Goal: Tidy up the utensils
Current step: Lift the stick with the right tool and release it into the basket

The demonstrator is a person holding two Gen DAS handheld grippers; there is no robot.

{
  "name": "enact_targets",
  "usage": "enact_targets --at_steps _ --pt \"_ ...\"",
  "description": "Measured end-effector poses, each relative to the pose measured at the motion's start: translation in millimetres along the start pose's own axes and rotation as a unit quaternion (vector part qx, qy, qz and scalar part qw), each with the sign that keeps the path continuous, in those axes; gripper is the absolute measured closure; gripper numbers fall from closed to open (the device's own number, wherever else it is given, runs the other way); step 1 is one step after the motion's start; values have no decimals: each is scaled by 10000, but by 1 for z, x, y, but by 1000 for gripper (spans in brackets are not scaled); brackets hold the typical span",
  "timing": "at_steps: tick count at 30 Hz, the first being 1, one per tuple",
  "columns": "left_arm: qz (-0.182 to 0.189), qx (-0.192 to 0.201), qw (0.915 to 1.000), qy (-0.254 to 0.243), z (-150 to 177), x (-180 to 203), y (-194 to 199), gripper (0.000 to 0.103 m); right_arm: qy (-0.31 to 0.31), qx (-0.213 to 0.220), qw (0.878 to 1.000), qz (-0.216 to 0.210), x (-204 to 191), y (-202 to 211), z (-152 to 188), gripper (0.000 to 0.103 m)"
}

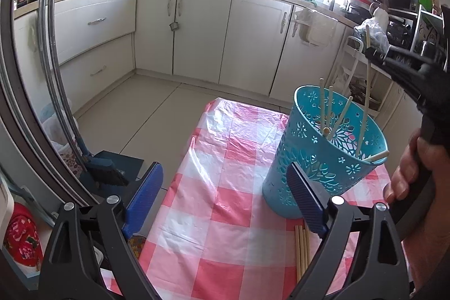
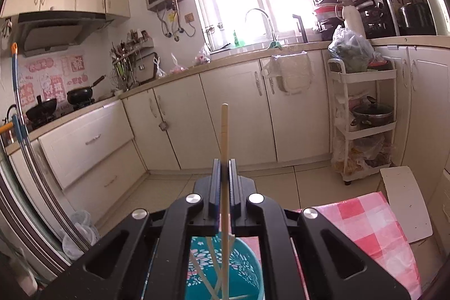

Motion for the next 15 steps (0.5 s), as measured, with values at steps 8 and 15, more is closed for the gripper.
enact_targets --at_steps 8,15 --pt "-92 -72 9999 4 1 -1 -5 17 139 -295 9994 -152 -7 33 16 90" --pt "-168 -124 9998 54 2 -5 -6 16 -27 -252 9996 -116 -6 103 34 70"
Point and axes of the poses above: each gripper's, at about its wrist camera, not at the fingertips, and y roughly against the way its jaws point, x to its right, z to its underside, the point moved 1 cm from there along -y, roughly the way its jaws point, and after that the axes turned 15 degrees about -z, right-handed, at the moved point
